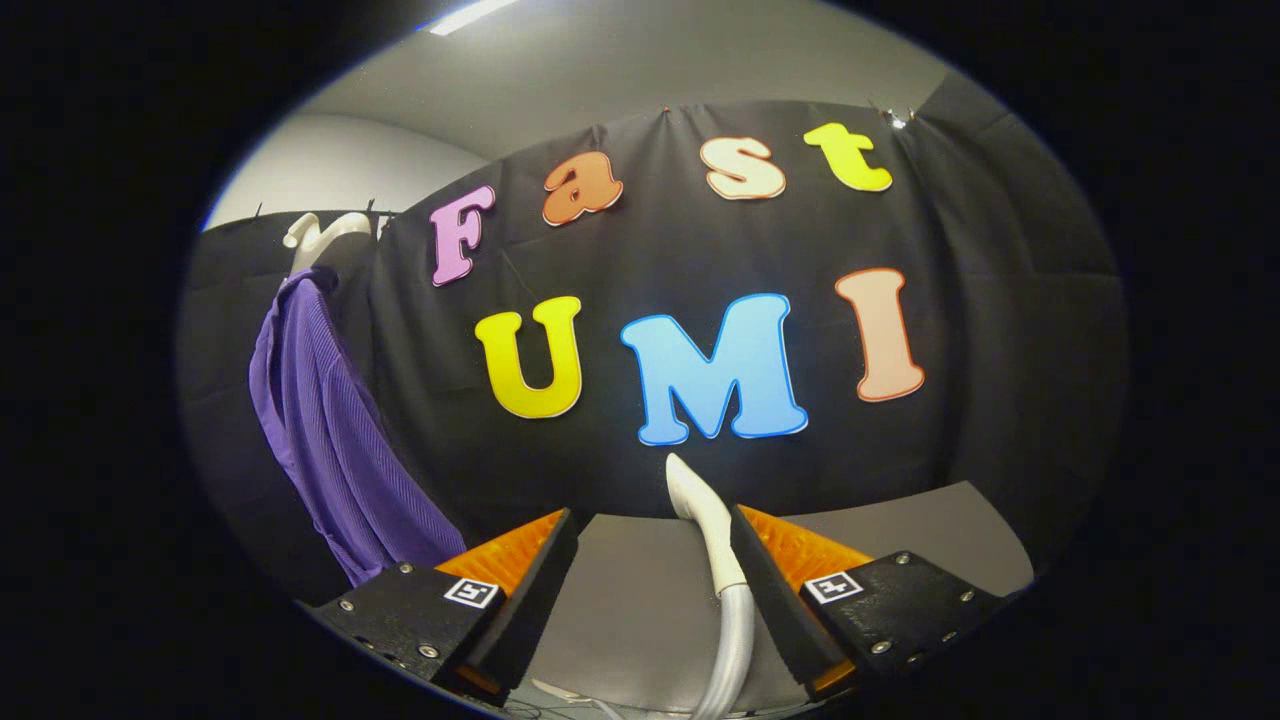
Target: Iron the clothes twice with a garment steamer, once on the left side and once on the right side.
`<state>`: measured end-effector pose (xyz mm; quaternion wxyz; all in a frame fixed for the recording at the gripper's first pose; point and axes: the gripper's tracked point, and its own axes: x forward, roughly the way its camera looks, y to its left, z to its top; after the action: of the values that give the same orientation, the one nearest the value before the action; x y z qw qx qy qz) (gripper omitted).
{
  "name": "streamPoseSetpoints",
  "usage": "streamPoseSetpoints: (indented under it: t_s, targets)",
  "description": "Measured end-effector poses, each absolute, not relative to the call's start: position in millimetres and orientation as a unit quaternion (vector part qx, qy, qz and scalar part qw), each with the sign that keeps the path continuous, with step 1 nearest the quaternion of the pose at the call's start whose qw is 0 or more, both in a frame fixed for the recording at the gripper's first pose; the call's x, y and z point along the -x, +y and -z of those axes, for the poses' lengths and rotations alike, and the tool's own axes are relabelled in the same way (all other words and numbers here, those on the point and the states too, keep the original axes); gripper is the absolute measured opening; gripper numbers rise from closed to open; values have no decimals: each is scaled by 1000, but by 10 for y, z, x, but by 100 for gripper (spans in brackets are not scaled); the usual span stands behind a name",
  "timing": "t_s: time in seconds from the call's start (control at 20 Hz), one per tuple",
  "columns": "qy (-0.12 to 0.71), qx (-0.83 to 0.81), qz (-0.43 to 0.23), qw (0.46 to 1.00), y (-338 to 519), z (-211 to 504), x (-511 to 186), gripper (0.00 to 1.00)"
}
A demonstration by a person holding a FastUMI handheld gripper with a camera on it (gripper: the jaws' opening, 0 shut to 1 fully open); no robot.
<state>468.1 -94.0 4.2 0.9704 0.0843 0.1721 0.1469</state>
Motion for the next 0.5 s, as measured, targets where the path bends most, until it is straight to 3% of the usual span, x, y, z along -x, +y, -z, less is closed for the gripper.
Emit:
streamPoseSetpoints:
  t_s: [0.5]
  targets:
    - [317,-176,-155,919,-1105,831,-5394,95]
